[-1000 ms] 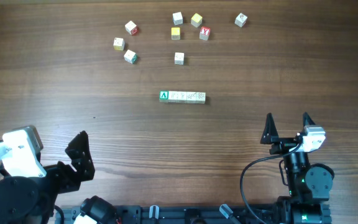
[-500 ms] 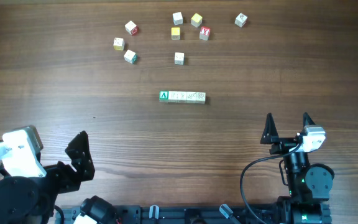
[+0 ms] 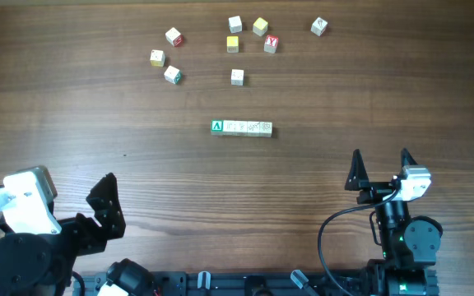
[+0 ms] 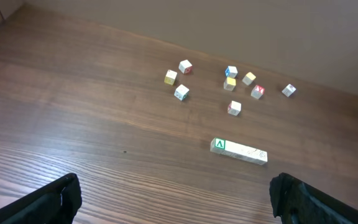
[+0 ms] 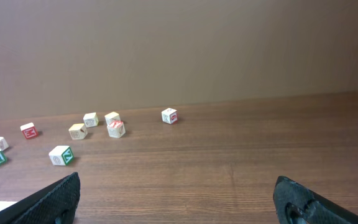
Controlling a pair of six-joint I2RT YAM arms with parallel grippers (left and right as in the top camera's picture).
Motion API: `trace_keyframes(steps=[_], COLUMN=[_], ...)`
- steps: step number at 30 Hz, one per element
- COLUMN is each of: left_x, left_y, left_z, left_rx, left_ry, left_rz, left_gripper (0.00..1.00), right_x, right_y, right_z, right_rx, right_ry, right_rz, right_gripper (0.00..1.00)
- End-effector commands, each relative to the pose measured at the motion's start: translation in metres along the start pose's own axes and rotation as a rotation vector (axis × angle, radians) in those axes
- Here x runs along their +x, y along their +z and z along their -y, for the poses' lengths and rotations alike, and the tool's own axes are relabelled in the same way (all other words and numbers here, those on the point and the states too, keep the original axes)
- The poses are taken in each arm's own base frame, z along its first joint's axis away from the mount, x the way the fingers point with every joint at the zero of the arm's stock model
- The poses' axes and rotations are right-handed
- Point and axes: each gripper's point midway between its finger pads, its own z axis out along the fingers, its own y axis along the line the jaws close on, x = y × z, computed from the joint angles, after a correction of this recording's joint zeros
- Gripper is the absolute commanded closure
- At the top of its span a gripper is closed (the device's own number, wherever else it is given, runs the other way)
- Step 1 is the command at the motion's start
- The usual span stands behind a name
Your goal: Form a horizontal line
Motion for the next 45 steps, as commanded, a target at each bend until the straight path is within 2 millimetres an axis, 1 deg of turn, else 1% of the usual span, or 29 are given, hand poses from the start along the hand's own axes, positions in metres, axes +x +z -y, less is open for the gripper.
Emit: trace_keyframes(steps=[1, 4, 7, 12, 13, 17, 19, 21, 25, 29, 31, 36, 39, 43, 45], left_x=[0.004, 0.014, 0.027, 0.057, 0.066, 0.092, 0.102, 0.108, 0.116, 0.114, 0.113, 0.122, 0.125, 0.124, 0.128], left_y=[0.001, 0.003, 0.006, 0.014, 0.019, 0.043, 0.061, 0.077, 0.111, 0.138, 0.148, 0.169, 0.178, 0.185, 0.187], left_z=[-0.003, -0.001, -0.011, -0.024, -0.027, -0.032, -0.036, -0.038, -0.035, -0.024, -0.023, -0.027, -0.029, -0.032, -0.03], left_rx=[-0.018, 0.001, -0.022, -0.023, -0.017, -0.003, -0.005, -0.007, 0.03, 0.101, 0.115, 0.107, 0.104, 0.107, 0.117], left_ry=[0.023, 0.039, 0.026, -0.057, -0.084, -0.143, -0.169, -0.191, -0.187, -0.111, -0.109, -0.073, -0.054, -0.058, -0.028], left_rz=[-0.02, -0.051, -0.059, -0.034, -0.01, 0.054, 0.098, 0.141, 0.21, 0.293, 0.329, 0.369, 0.402, 0.452, 0.439], left_gripper=[0.0, 0.0, 0.0, 0.0, 0.0, 0.0, 0.0, 0.0, 0.0, 0.0, 0.0, 0.0, 0.0, 0.0, 0.0], right_x=[-0.004, -0.004, -0.004, -0.004, -0.004, -0.004, -0.004, -0.004, -0.004, -0.004, -0.004, -0.004, -0.004, -0.004, -0.004], right_y=[-0.001, -0.001, -0.001, -0.001, -0.001, -0.001, -0.001, -0.001, -0.001, -0.001, -0.001, -0.001, -0.001, -0.001, -0.001], right_z=[0.002, 0.002, 0.002, 0.002, 0.002, 0.002, 0.002, 0.002, 0.002, 0.002, 0.002, 0.002, 0.002, 0.002, 0.002], right_rx=[0.008, 0.008, 0.008, 0.008, 0.008, 0.008, 0.008, 0.008, 0.008, 0.008, 0.008, 0.008, 0.008, 0.008, 0.008], right_ry=[-0.02, -0.02, -0.02, -0.02, -0.02, -0.02, -0.02, -0.02, -0.02, -0.02, -0.02, -0.02, -0.02, -0.02, -0.02], right_rz=[0.017, 0.017, 0.016, 0.017, 0.017, 0.016, 0.016, 0.016, 0.016, 0.017, 0.017, 0.016, 0.016, 0.017, 0.016], right_gripper=[0.0, 0.0, 0.0, 0.0, 0.0, 0.0, 0.0, 0.0, 0.0, 0.0, 0.0, 0.0, 0.0, 0.0, 0.0])
